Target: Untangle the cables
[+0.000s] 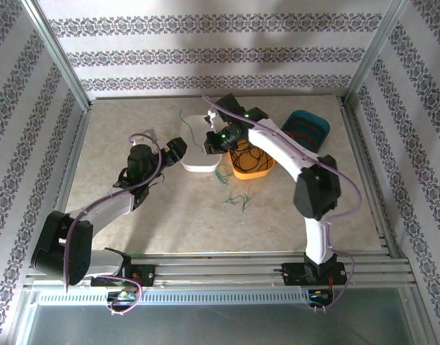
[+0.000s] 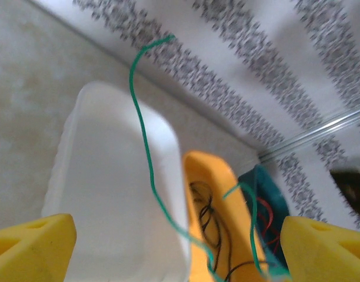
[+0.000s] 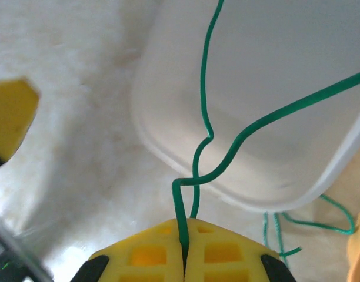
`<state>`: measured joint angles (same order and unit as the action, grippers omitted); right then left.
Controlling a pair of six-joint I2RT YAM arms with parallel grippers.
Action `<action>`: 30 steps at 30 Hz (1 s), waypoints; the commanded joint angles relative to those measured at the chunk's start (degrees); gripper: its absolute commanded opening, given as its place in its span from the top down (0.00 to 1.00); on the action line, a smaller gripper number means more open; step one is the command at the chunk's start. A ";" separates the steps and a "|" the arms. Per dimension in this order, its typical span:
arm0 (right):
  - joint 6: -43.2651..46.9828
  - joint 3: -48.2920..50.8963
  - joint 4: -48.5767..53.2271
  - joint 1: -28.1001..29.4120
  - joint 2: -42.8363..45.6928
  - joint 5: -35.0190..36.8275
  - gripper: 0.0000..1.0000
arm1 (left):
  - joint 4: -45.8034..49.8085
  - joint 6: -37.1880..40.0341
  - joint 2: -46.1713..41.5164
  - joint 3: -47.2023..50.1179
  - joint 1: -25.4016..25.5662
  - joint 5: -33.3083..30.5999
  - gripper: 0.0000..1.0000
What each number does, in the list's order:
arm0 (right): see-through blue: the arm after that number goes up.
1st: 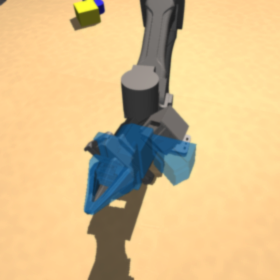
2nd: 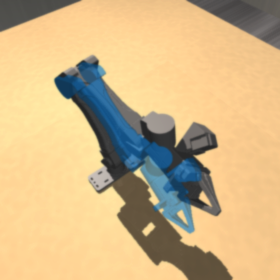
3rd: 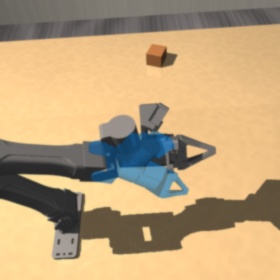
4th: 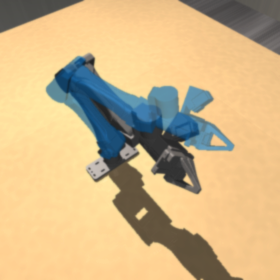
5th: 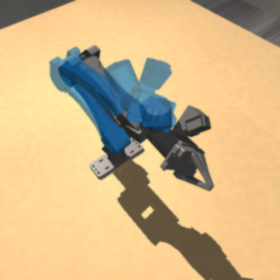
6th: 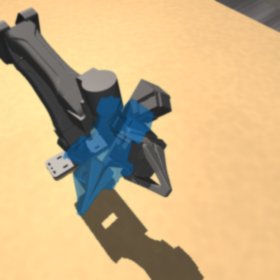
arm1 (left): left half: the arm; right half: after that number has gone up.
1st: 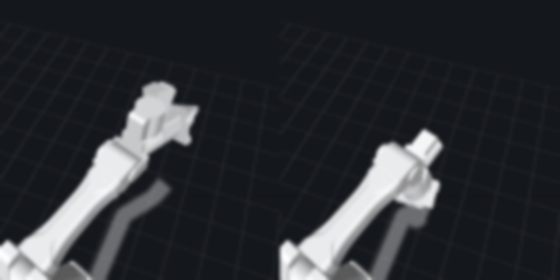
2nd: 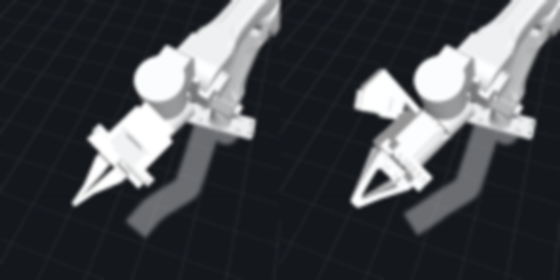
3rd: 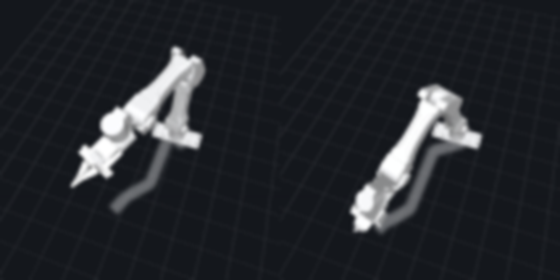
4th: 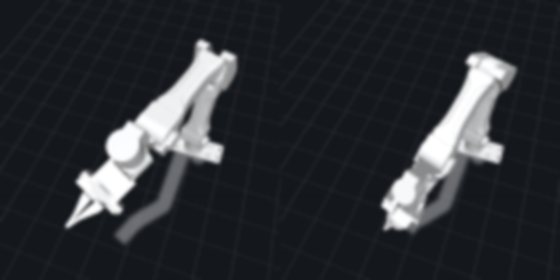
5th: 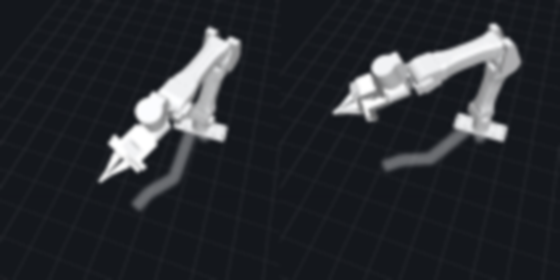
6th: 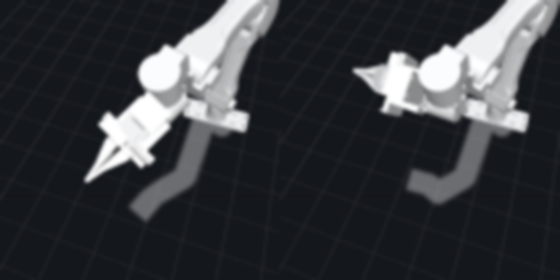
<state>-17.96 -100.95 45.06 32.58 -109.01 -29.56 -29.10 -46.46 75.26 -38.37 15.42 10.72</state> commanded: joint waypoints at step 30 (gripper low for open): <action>2.63 14.78 -12.56 -0.98 14.89 -24.20 1.00 | 31.64 26.67 3.77 -19.93 2.53 33.05 1.00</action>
<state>-16.40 -83.74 33.65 32.80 -94.11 -54.89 -8.14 -27.97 78.83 -56.40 15.55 36.49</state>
